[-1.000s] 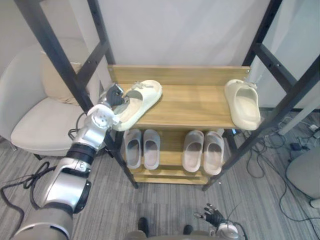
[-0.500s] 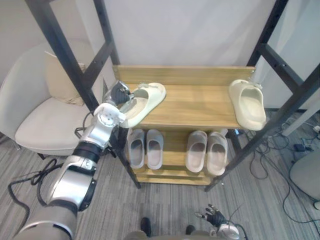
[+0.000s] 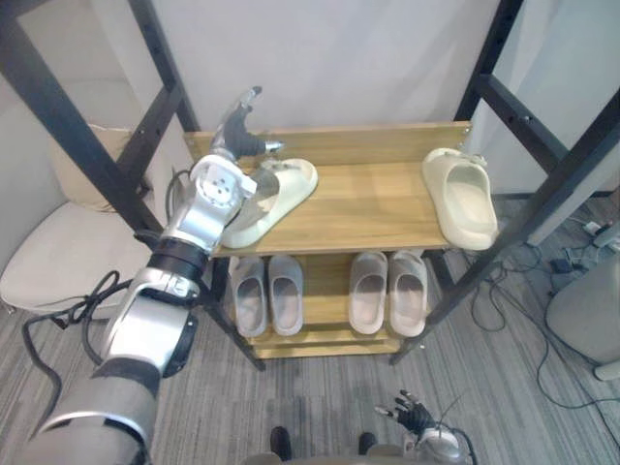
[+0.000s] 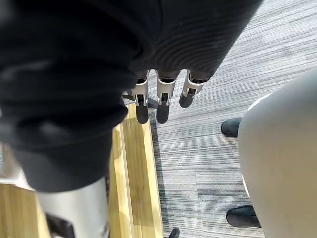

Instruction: Organize the slippers on the shoe rack

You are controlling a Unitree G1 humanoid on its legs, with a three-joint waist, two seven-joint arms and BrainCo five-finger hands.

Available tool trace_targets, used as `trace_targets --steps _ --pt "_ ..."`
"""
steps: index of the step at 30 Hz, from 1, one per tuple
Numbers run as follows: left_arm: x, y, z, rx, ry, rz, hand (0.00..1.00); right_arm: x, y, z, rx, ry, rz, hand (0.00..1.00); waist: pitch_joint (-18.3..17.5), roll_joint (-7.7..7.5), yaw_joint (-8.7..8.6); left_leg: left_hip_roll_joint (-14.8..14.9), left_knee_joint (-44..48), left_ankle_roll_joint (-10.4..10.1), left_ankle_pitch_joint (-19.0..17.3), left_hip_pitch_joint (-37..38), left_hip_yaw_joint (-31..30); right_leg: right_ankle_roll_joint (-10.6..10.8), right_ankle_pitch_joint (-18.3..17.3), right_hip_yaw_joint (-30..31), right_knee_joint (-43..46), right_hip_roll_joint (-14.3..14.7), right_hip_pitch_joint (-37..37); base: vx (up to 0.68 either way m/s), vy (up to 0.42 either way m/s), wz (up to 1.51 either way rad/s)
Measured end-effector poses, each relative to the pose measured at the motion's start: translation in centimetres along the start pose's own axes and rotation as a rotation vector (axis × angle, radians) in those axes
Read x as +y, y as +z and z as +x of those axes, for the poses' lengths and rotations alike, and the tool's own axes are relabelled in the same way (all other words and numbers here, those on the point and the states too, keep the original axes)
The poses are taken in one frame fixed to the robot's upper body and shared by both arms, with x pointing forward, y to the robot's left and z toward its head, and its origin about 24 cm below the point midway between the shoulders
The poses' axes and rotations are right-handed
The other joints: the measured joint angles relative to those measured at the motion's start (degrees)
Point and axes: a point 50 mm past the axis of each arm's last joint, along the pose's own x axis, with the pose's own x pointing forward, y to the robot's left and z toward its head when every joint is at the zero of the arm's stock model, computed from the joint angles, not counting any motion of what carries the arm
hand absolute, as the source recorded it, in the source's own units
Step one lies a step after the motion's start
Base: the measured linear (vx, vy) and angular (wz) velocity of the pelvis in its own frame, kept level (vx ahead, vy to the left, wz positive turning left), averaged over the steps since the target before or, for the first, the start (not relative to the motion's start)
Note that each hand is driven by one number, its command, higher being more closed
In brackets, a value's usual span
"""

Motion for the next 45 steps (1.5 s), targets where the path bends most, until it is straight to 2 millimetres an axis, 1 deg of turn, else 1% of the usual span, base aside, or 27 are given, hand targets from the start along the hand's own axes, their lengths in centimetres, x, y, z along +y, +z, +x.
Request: trace_targets --steps 5,7,11,16,17,22,25,26,27,31,35,39,45 --pt "0.3 0.0 0.0 0.0 0.012 -0.008 0.0 -0.1 0.3 0.1 -0.008 0.009 -0.031 0.0 0.42 0.62 -0.05 0.52 -0.31 -0.53 -0.62 0.59 0.0 -0.34 -0.33 -0.04 0.2 0.35 0.32 -0.02 -0.011 -0.03" --pt "0.4 0.0 0.0 0.001 0.017 -0.007 0.0 0.0 0.3 0.1 -0.01 0.009 -0.031 0.0 0.52 0.5 -0.04 0.73 -0.33 -0.56 -0.65 0.64 0.01 -0.87 -0.8 -0.01 0.39 0.52 0.27 -0.05 -0.004 -0.01" --pt "0.7 0.1 0.0 -0.008 0.023 0.013 0.0 -0.1 0.3 0.1 -0.01 0.008 -0.032 0.0 0.54 0.48 0.01 0.89 -0.33 -0.8 -0.82 0.66 0.02 -0.81 -0.89 0.01 0.47 0.64 0.23 -0.01 -0.001 0.0" --pt "2.3 0.7 -0.5 -0.067 0.067 0.027 0.0 -0.1 0.3 0.0 -0.014 0.007 -0.031 0.0 0.54 0.47 0.14 1.01 -0.32 -1.0 -1.14 0.72 -0.2 -0.33 -1.09 -0.28 0.44 0.74 0.48 0.02 -0.006 0.02" --pt "2.4 0.7 -0.6 -0.069 0.068 0.03 0.0 -0.1 0.3 0.0 -0.014 0.007 -0.031 0.0 0.54 0.47 0.15 1.01 -0.3 -1.0 -1.15 0.73 -0.25 -0.32 -1.1 -0.32 0.44 0.75 0.55 0.07 -0.022 0.09" --pt "2.9 -0.4 -1.5 -0.064 0.075 0.05 0.0 -0.2 0.3 0.0 -0.014 0.008 -0.04 0.0 0.56 0.48 0.33 0.93 -0.01 -1.01 -1.17 1.03 -0.91 -0.19 -1.42 -0.94 0.13 0.78 1.78 0.05 -0.016 0.07" --pt "2.6 -1.7 -2.1 -0.034 0.068 0.082 0.0 -0.2 0.3 0.0 -0.014 0.008 -0.043 0.0 0.56 0.49 0.37 0.98 -0.04 -1.05 -1.2 1.03 -1.34 -0.25 -1.67 -1.66 0.12 0.83 1.78 -0.02 -0.01 0.11" --pt "2.6 -2.4 -2.6 -0.019 0.061 0.106 0.0 -0.2 0.3 0.0 -0.014 0.01 -0.048 0.0 0.57 0.49 0.41 1.09 -0.15 -1.24 -1.35 1.02 -1.33 -0.32 -1.75 -1.7 0.16 0.91 1.73 0.0 0.0 0.0" --pt "2.6 -2.6 -2.8 -0.016 0.06 0.119 0.0 -0.2 0.3 0.0 -0.014 0.01 -0.049 0.0 0.6 0.45 0.53 1.15 -0.31 -1.27 -1.37 1.02 -1.32 -0.36 -1.79 -1.7 0.24 0.95 1.66 -0.03 0.0 -0.01" --pt "2.8 -2.9 -3.1 -0.014 0.057 0.157 0.0 -0.3 0.2 0.0 -0.011 0.011 -0.055 0.0 0.76 0.18 1.26 1.29 -0.33 -1.33 -1.42 1.03 -1.36 -0.39 -2.08 -1.78 0.72 1.0 1.45 -0.02 0.0 0.0" --pt "3.0 -3.0 -3.6 -0.027 0.062 0.191 0.0 -0.3 0.2 0.0 -0.012 0.014 -0.061 0.0 0.95 -0.13 1.3 1.31 -0.33 -1.44 -1.64 1.04 -1.36 -0.4 -2.26 -1.74 0.76 1.02 1.42 0.0 0.0 0.0" --pt "3.0 -3.5 -3.8 -0.015 0.054 0.219 0.0 -0.2 0.3 0.0 -0.016 0.015 -0.065 0.0 1.34 -0.8 1.37 1.42 -0.21 -1.61 -1.84 1.01 -1.3 -0.38 -2.29 -1.59 0.52 1.19 1.46 0.01 -0.002 -0.01" --pt "2.7 -3.9 -4.1 -0.002 0.028 0.24 0.0 -0.3 0.4 0.0 -0.019 0.017 -0.085 0.0 1.4 -0.9 1.33 1.44 -0.01 -1.61 -1.89 0.94 -1.1 -0.38 -2.28 -1.43 0.42 1.25 1.71 0.02 -0.003 -0.01"
